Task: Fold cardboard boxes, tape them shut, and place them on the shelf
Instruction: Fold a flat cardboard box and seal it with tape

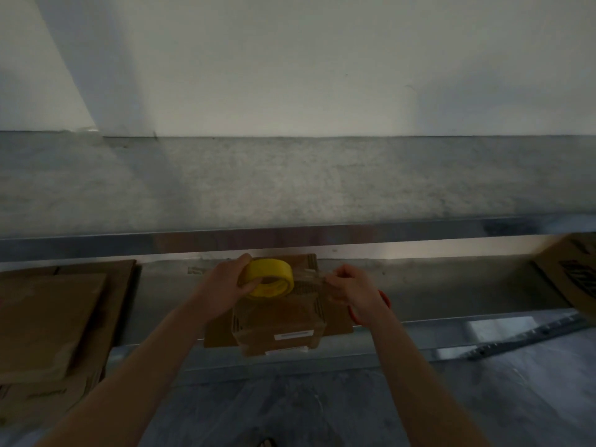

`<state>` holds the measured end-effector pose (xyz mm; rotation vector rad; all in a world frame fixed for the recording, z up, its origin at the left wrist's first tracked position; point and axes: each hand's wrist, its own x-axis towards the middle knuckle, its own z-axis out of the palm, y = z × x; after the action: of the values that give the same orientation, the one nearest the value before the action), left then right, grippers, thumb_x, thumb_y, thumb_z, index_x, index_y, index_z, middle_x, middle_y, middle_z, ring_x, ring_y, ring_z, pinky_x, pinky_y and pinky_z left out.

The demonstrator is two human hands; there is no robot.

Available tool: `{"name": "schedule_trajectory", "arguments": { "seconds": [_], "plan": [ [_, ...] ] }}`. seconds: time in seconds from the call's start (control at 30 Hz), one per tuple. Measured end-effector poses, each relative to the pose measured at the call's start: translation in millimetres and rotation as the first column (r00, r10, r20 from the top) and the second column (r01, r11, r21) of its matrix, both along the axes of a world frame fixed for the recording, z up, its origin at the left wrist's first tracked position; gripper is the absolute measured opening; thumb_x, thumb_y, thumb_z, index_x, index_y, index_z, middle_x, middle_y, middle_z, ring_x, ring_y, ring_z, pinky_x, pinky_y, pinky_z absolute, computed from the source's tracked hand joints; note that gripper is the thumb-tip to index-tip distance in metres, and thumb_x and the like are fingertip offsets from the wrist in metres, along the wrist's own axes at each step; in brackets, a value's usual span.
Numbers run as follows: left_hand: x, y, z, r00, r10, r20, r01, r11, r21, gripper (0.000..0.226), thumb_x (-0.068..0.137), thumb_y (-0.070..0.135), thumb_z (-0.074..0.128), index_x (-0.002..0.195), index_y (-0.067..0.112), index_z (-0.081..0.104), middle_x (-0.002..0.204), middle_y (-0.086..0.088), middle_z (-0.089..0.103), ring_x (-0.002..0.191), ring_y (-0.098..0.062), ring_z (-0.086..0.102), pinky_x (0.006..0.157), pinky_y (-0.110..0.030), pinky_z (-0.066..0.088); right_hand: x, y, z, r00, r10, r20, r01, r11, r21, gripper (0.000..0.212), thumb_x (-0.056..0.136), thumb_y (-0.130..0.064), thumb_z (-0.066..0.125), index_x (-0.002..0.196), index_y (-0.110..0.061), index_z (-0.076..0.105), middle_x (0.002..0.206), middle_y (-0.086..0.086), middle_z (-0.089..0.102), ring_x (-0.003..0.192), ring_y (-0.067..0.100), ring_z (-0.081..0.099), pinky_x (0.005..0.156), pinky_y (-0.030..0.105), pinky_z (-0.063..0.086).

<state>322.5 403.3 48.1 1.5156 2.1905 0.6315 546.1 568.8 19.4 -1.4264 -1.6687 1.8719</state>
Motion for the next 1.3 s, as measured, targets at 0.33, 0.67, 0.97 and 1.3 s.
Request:
{"name": "schedule_trajectory", "arguments": {
  "seconds": [0.33,0.67,0.97,1.3],
  "plan": [
    [4.9,1.1,-9.5,0.988,-0.006,0.152,-0.004,0.998,0.067,0.032,0.083,0.042,0.067,0.108,0.029,0.052,0.1,0.011,0.057,0.089,-0.007,0.056,0.077,-0.033,0.052,6.8,-1.7,-20.6,0.998,-0.061,-0.013,0.058,0.982,-0.178,0.019,0.089,-0.02,0.069,0.1,-0.005,0.067,0.102,0.014,0.073,0.1,0.033,0.069,0.089,0.052,0.056],
    [7.4,1.0,-14.4,0.966,0.044,0.254,-0.075,0.991,0.113,0.049,0.079,0.035,0.074,0.122,0.04,0.051,0.118,0.006,0.056,0.101,-0.006,0.054,0.089,-0.029,0.05,-5.5,-9.7,-40.7,0.983,-0.183,-0.029,0.164,0.934,-0.318,0.005,0.093,-0.018,0.065,0.094,-0.013,0.066,0.089,0.006,0.071,0.077,0.018,0.067,0.064,0.03,0.054],
    [7.1,-1.3,-15.1,0.962,-0.031,0.272,-0.001,0.993,0.117,0.064,0.075,0.049,0.066,0.13,0.064,0.036,0.134,0.008,0.049,0.121,-0.012,0.048,0.1,-0.039,0.046,-9.4,-20.2,-54.9,0.952,-0.288,-0.1,0.222,0.88,-0.42,0.019,0.088,-0.023,0.071,0.101,-0.016,0.058,0.096,0.01,0.069,0.087,0.028,0.066,0.075,0.041,0.054],
    [10.1,-0.2,-12.6,0.959,-0.039,0.282,-0.004,0.988,0.152,0.067,0.077,0.04,0.069,0.128,0.067,0.035,0.129,0.009,0.05,0.117,-0.012,0.05,0.098,-0.036,0.047,-7.9,-51.0,-60.2,0.973,-0.206,-0.102,0.222,0.959,0.178,0.036,0.098,-0.003,0.049,0.113,-0.03,0.068,0.116,-0.006,0.066,0.11,0.013,0.063,0.098,0.033,0.052]
  ]
}}
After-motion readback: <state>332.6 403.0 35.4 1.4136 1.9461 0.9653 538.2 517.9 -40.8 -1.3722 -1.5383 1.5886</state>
